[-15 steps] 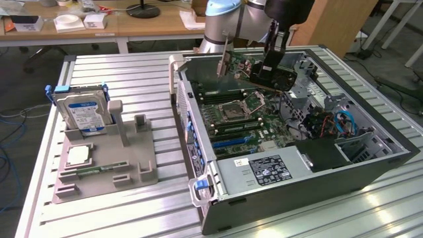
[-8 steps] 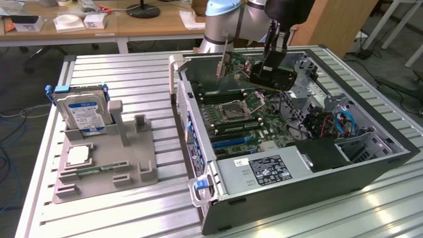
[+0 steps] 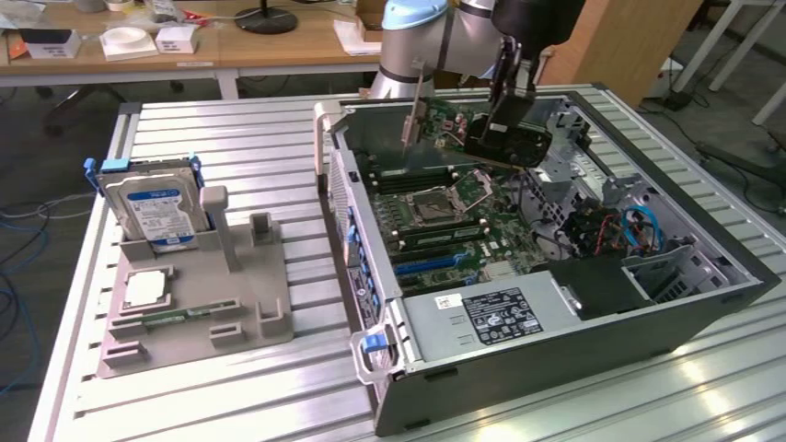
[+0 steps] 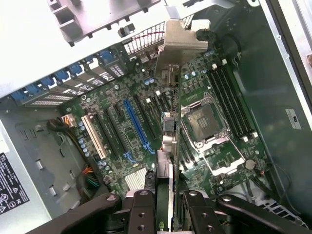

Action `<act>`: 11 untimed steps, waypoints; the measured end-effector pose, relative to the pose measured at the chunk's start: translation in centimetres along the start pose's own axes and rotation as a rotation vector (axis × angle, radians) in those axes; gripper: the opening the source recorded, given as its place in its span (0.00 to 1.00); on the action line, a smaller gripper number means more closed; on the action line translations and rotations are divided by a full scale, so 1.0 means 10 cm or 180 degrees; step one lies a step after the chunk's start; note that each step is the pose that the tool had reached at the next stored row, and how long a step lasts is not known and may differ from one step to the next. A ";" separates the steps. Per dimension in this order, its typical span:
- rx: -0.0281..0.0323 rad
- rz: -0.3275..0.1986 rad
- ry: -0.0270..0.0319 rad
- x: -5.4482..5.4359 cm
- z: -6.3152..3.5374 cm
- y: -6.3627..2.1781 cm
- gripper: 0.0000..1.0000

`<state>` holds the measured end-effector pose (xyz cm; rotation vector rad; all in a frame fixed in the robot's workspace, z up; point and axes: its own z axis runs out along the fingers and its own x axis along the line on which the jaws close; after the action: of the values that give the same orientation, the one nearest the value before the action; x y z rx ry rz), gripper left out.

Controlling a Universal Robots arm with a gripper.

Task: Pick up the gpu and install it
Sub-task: 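Insert the gpu into the slot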

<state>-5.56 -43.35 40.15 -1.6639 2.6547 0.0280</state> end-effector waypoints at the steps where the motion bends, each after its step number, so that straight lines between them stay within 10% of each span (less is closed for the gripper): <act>1: 0.0000 -0.0016 0.0000 0.00 0.000 0.000 0.27; 11: -0.0003 -0.0184 0.0002 0.00 0.000 -0.001 0.27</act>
<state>-5.57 -43.37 40.15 -1.7400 2.6059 0.0284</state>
